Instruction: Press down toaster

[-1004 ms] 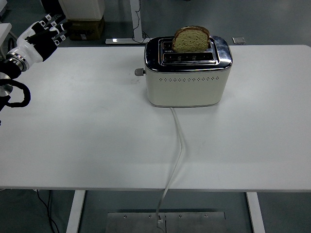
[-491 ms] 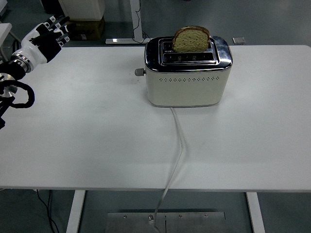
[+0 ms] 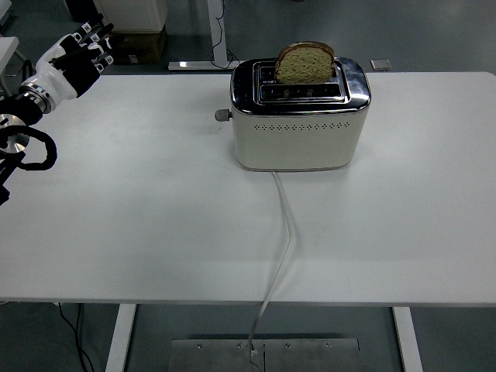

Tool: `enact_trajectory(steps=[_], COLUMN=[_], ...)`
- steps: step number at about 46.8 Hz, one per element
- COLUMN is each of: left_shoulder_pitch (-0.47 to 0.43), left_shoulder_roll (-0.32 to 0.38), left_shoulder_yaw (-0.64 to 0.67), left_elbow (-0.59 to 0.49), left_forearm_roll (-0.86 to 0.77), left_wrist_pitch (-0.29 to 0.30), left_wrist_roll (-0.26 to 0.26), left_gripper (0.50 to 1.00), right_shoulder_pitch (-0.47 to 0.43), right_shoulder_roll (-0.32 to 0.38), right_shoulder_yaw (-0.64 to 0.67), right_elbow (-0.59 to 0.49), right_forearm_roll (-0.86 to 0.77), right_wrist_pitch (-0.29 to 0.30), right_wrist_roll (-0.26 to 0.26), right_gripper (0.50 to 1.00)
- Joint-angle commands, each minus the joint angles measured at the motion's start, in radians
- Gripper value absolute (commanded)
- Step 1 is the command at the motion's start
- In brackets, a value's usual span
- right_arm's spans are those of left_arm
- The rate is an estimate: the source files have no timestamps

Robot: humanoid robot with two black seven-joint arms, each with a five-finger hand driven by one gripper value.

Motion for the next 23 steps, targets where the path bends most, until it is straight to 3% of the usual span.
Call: enact_trajectory(steps=[1, 23], left_shoulder_pitch=[-0.005, -0.028], left_shoulder_roll=[0.0, 0.003], left_shoulder_yaw=[0.0, 0.003], left_elbow=[0.0, -0.006], left_forearm_roll=[0.0, 0.002], left_wrist_pitch=[-0.002, -0.002], left_wrist_roll=[0.001, 0.015], left_gripper=[1.0, 1.0], right_shoulder_pitch=[0.0, 0.0], right_shoulder_roll=[0.0, 0.0], right_shoulder_yaw=[-0.001, 0.001], right_elbow=[0.0, 0.0], right_forearm_roll=[0.0, 0.0], right_wrist_pitch=[0.0, 0.0], right_wrist_roll=[0.0, 0.0], right_gripper=[0.998, 0.998])
